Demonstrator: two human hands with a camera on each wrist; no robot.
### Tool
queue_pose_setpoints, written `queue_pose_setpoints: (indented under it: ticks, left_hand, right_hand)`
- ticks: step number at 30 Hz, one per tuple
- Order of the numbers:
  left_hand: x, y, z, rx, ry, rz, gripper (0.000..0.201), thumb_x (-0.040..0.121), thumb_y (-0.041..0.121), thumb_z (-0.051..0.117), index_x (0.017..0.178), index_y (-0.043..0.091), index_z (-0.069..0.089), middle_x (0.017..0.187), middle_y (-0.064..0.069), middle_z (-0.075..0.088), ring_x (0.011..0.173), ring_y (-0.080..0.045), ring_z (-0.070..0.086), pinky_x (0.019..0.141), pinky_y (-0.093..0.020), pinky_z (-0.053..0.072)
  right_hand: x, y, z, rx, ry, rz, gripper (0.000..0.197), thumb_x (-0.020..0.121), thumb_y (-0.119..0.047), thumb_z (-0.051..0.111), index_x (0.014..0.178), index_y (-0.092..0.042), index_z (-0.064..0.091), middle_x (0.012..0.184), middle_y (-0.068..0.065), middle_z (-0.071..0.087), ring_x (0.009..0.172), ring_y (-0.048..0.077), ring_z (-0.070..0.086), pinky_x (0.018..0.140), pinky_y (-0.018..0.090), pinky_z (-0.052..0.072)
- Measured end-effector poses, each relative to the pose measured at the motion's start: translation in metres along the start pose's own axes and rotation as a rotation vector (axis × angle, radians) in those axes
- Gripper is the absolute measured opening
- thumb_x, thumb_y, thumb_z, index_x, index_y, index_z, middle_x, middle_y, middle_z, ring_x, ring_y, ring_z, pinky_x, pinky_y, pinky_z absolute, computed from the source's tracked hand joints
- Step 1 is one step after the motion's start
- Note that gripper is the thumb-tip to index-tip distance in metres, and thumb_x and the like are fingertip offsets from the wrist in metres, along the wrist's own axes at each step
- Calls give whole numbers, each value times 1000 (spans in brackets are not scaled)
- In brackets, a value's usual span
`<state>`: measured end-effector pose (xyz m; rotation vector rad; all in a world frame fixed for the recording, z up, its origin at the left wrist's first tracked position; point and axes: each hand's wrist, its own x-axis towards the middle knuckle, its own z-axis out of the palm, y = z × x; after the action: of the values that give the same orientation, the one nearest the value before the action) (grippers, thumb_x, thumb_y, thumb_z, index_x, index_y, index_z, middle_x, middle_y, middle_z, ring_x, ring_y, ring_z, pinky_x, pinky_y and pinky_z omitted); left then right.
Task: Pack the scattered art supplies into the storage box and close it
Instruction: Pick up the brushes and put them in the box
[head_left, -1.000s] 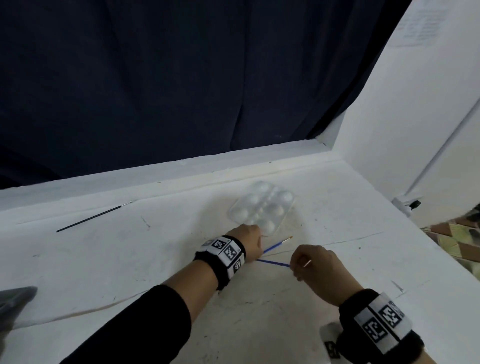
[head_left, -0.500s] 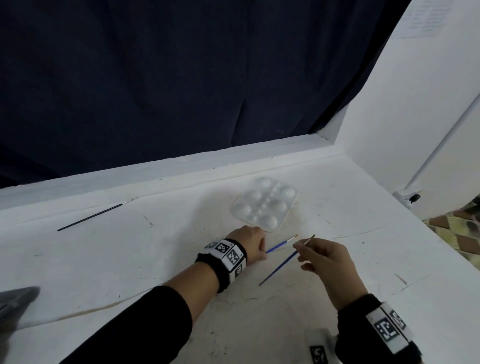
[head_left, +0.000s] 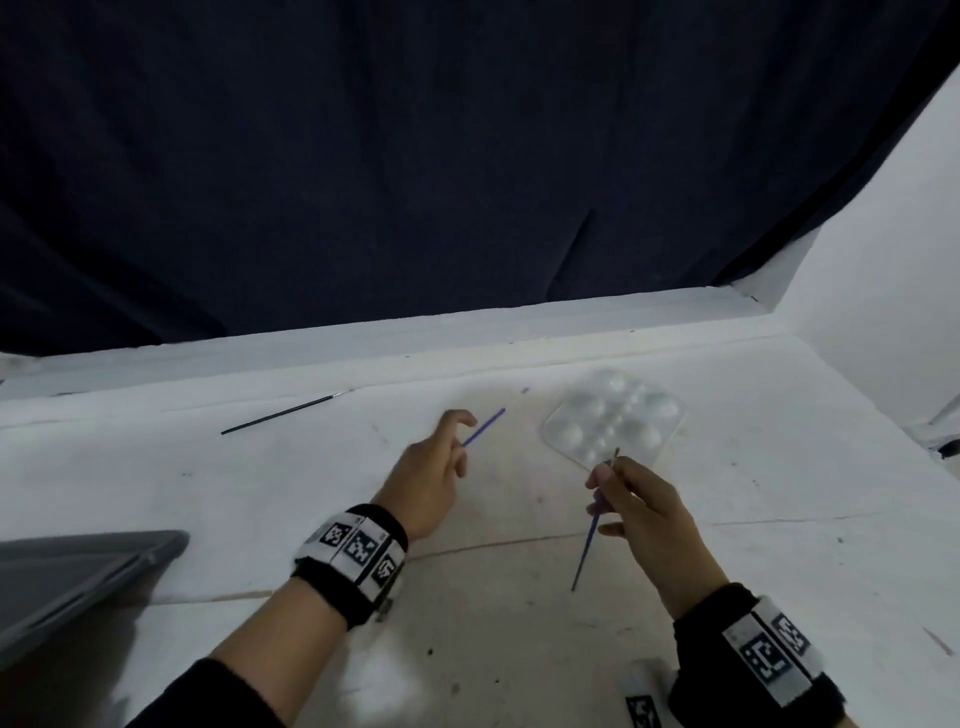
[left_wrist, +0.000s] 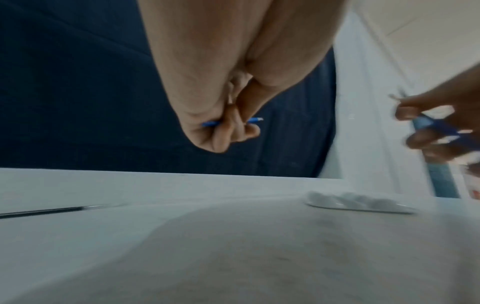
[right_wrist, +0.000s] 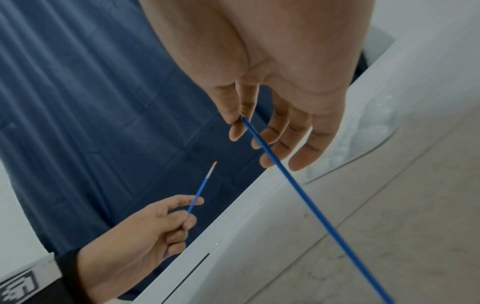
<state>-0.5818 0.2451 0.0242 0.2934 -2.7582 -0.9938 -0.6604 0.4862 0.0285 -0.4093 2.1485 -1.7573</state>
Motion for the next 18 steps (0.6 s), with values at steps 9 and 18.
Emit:
queue_pose_setpoints:
  ticks: [9, 18]
  left_hand:
    - [28, -145, -101, 177, 434, -705, 17, 87, 20, 58, 104, 23, 63, 110, -6, 60, 87, -25, 54, 81, -31, 44]
    - [52, -191, -120, 353, 143, -745, 24, 88, 27, 60, 109, 21, 70, 119, -6, 62, 100, -30, 63, 94, -41, 54]
  right_hand:
    - [24, -37, 84, 96, -270, 11, 27, 104, -26, 44, 95, -4, 58, 74, 7, 64, 73, 23, 67, 71, 32, 47]
    - [28, -35, 111, 6, -378, -14, 27, 103, -30, 43, 96, -11, 60, 76, 6, 66, 75, 26, 70, 71, 35, 51]
